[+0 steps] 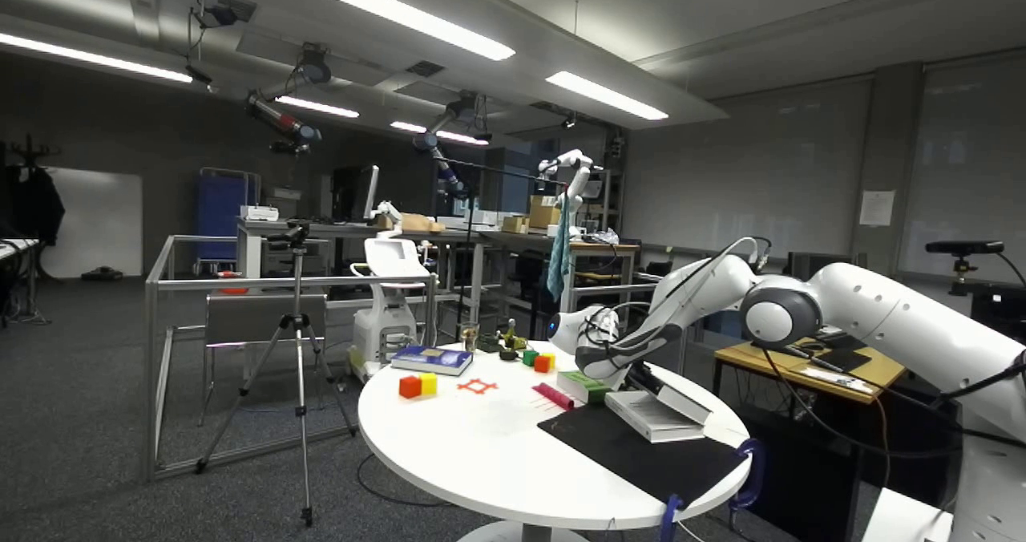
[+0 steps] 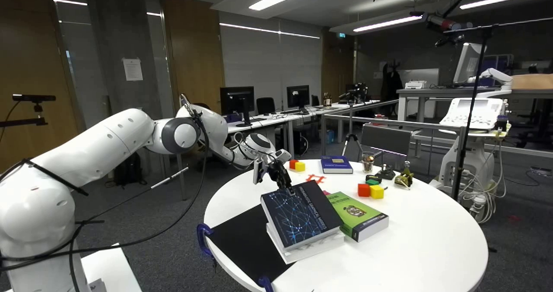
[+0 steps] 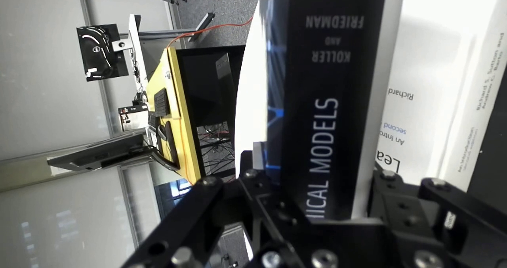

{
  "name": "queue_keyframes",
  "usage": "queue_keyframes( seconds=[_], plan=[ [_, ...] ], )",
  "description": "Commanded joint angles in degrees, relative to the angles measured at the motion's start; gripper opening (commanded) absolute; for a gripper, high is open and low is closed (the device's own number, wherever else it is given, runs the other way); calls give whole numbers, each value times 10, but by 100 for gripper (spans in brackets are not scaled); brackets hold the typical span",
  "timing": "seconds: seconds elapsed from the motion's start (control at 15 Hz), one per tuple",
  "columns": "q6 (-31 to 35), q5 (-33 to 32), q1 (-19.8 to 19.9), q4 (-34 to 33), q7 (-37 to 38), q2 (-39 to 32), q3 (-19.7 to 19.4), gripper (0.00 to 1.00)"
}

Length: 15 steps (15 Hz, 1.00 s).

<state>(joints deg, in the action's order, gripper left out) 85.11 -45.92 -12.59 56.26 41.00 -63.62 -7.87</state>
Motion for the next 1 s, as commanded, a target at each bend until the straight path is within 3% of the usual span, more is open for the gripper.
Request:
queue_keyframes(
  seconds=[0.0, 0.2, 0.93],
  plan=[
    [-35, -6, -12, -14, -25, 20, -21, 80],
    [-32, -6, -11, -14, -23, 23, -24, 100],
    [-3, 2, 2, 0, -25, 37, -20, 100]
  ],
)
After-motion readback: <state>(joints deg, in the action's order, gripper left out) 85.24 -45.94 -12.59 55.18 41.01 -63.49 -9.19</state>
